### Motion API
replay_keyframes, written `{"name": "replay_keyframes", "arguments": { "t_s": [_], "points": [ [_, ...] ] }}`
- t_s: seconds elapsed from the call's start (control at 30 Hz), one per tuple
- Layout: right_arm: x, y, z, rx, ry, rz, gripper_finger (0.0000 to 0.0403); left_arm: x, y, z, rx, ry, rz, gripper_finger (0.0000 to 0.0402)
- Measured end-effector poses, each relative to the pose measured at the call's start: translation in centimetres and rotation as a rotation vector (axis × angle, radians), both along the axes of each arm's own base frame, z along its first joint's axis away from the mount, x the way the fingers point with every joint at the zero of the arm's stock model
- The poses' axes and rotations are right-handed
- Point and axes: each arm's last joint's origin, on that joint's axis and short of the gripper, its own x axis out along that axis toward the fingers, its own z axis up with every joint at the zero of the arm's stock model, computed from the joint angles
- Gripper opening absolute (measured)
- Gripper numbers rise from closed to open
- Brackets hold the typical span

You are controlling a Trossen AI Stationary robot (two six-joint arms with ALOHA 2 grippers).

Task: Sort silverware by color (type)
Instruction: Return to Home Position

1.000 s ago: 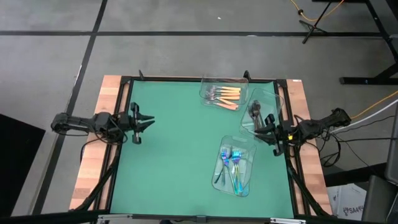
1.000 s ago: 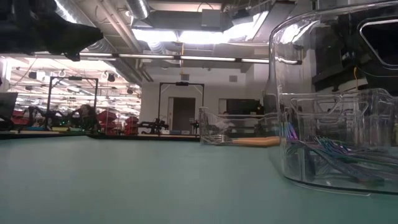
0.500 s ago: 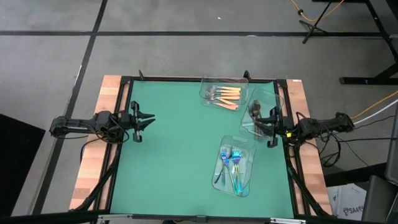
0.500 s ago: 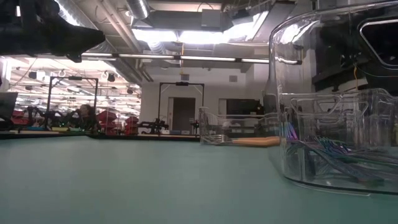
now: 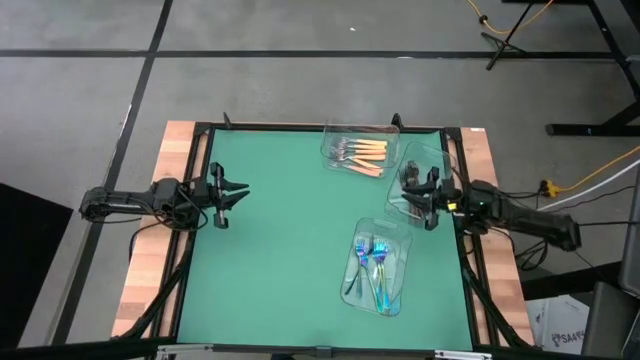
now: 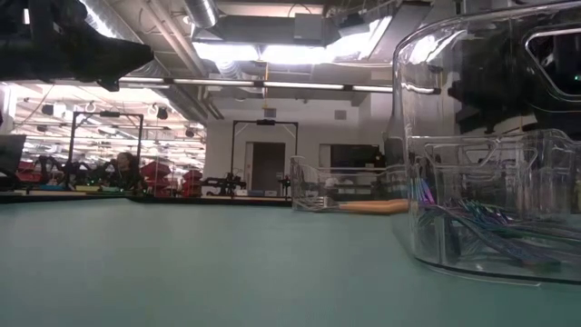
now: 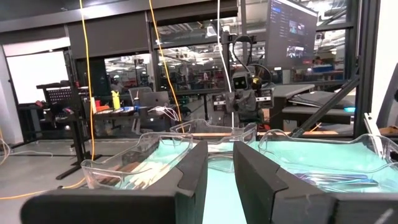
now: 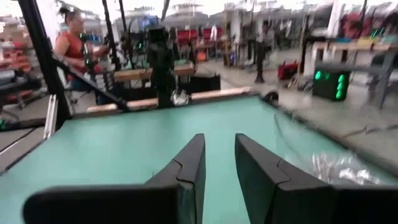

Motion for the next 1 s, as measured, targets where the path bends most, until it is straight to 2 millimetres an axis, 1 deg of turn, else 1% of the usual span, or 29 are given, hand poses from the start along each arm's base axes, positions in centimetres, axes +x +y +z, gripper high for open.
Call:
{"name": "replay_keyframes", "arguments": {
  "t_s": [0.5, 1.0],
  "points": [
    [-0.04, -0.22, -0.14, 0.004, 0.014, 0.006, 0.0078, 0.07, 0.01, -0.40, 0.001, 0.043, 0.005, 0.0071],
    [-0.04, -0.23, -0.15, 0.004, 0.015, 0.005, 0.0078, 0.07, 0.01, -0.40, 0.001, 0.042, 0.005, 0.0071]
  ]
}}
